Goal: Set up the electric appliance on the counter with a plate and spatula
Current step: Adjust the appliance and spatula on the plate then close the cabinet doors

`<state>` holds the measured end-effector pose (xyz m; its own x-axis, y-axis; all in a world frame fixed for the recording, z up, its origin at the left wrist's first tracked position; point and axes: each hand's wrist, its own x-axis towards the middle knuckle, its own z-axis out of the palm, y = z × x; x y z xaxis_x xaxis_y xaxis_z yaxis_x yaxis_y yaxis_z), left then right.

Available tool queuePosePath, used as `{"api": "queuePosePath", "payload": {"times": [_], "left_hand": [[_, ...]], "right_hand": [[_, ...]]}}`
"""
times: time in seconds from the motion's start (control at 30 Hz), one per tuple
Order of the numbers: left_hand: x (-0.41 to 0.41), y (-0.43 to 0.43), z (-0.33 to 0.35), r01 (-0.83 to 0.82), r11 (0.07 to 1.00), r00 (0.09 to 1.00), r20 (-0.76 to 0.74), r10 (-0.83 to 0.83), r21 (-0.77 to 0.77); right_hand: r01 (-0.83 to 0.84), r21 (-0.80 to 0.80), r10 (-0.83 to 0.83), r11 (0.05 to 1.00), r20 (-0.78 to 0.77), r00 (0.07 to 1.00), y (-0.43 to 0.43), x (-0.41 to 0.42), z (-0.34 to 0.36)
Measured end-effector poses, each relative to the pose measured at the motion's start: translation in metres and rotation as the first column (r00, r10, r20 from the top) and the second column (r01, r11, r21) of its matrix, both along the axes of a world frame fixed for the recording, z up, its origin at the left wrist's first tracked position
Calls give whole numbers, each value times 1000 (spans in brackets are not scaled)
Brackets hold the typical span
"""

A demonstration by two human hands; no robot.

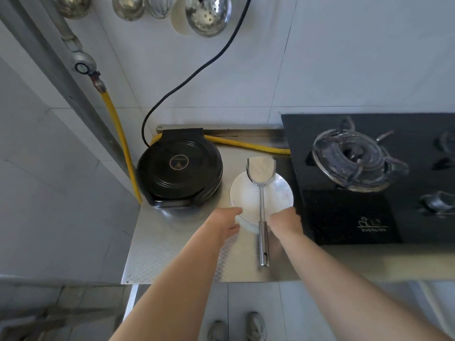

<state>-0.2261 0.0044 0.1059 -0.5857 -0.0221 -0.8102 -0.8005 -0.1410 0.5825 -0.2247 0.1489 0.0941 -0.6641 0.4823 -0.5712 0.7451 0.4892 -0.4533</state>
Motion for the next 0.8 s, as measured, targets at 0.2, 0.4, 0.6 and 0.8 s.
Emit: {"api": "queuePosePath", "payload": {"times": [0.2, 0.4, 0.6, 0.8], "left_hand": [[-7, 24, -8, -9, 1000, 1000, 20, 9, -10], [-32, 25, -9, -25, 999, 999, 24, 25, -20], [-65, 22, -16, -117, 992, 993, 11, 117, -44], [-88, 26, -16, -157, 987, 988, 5, 157, -26]], "right_hand": [[-29, -29, 29, 999, 1, 1000, 8, -10, -4], [-95, -71, 93, 993, -27, 995, 19, -35, -3], [-148, -79, 141, 986, -88, 986, 21, -69, -6], [-162, -79, 152, 984, -117, 981, 25, -97, -6]]}}
